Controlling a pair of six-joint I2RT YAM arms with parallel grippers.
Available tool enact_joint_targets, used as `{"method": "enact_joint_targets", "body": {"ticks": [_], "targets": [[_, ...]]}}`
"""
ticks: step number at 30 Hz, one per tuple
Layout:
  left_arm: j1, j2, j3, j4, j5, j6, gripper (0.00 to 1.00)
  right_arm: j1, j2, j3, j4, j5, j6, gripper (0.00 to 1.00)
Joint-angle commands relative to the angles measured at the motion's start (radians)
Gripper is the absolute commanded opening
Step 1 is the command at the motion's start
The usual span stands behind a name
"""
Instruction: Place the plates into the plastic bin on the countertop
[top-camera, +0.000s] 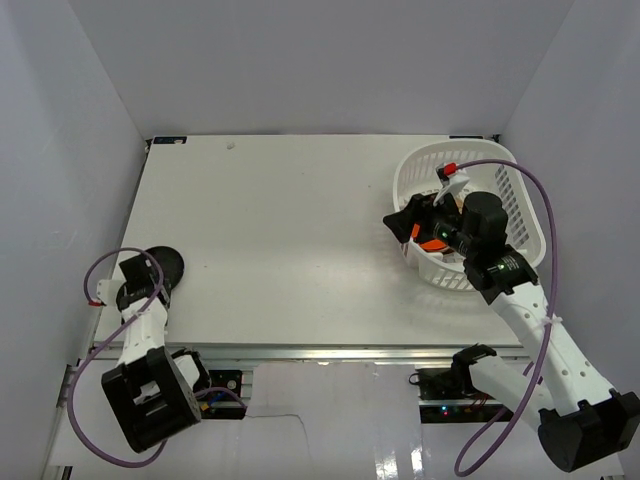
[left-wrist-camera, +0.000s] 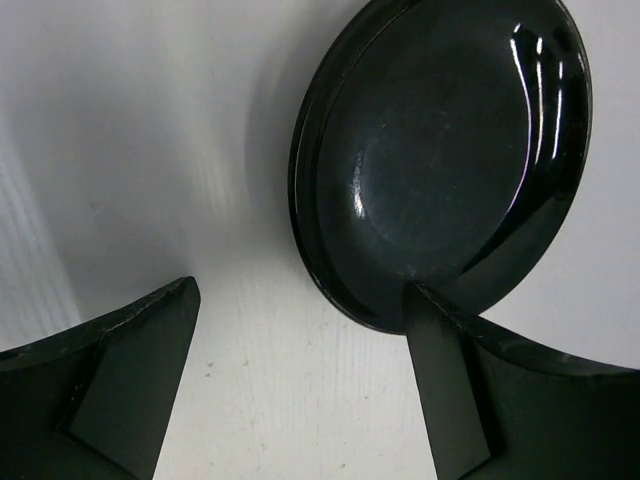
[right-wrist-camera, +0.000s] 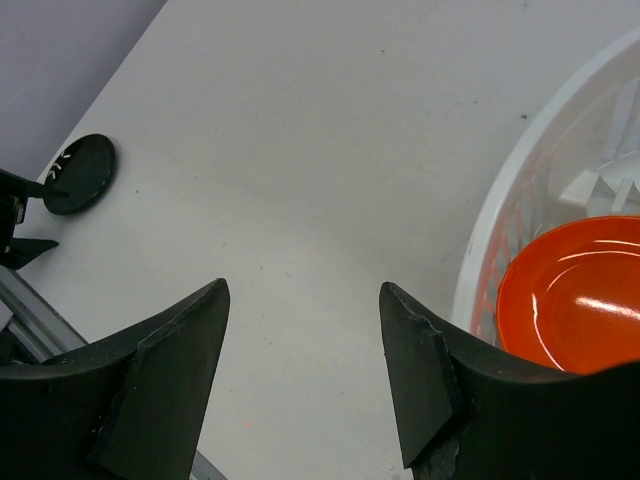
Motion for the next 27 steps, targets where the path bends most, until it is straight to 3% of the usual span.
{"method": "enact_joint_targets", "body": {"ticks": [1, 6, 10, 11, 13, 14, 16, 17, 23, 27], "targets": [[0.040, 0.028, -0.015, 0.109, 0.079, 0.043, 0.93, 0.011, 0.004, -0.008, 0.038, -0.032, -0.011, 0.68], [0.075, 0.133, -0.029, 0.219, 0.137, 0.043, 0.88, 0.027, 0.007, -0.017, 0.038, -0.018, -0.011, 0.67], [0.074, 0.192, -0.017, 0.294, 0.163, 0.066, 0.71, 0.049, 0.012, -0.023, 0.036, -0.007, -0.009, 0.67], [0.075, 0.206, -0.013, 0.305, 0.174, 0.068, 0.59, 0.063, 0.016, -0.025, 0.039, -0.003, -0.008, 0.67], [0.075, 0.241, 0.009, 0.310, 0.186, 0.072, 0.46, 0.080, 0.027, -0.026, 0.042, 0.014, -0.006, 0.67], [0.075, 0.247, 0.015, 0.314, 0.195, 0.086, 0.29, 0.096, 0.032, -0.028, 0.044, 0.020, -0.008, 0.67], [0.074, 0.247, 0.020, 0.319, 0.200, 0.098, 0.15, 0.115, 0.042, -0.029, 0.047, 0.045, -0.006, 0.67], [0.074, 0.244, 0.017, 0.326, 0.202, 0.102, 0.03, 0.129, 0.050, -0.029, 0.053, 0.049, -0.005, 0.67], [0.074, 0.221, 0.004, 0.366, 0.284, 0.128, 0.00, 0.198, 0.078, -0.002, 0.070, 0.077, 0.012, 0.67], [0.032, 0.187, 0.023, 0.420, 0.460, 0.177, 0.00, 0.244, 0.099, 0.017, 0.080, 0.102, 0.023, 0.68]]}}
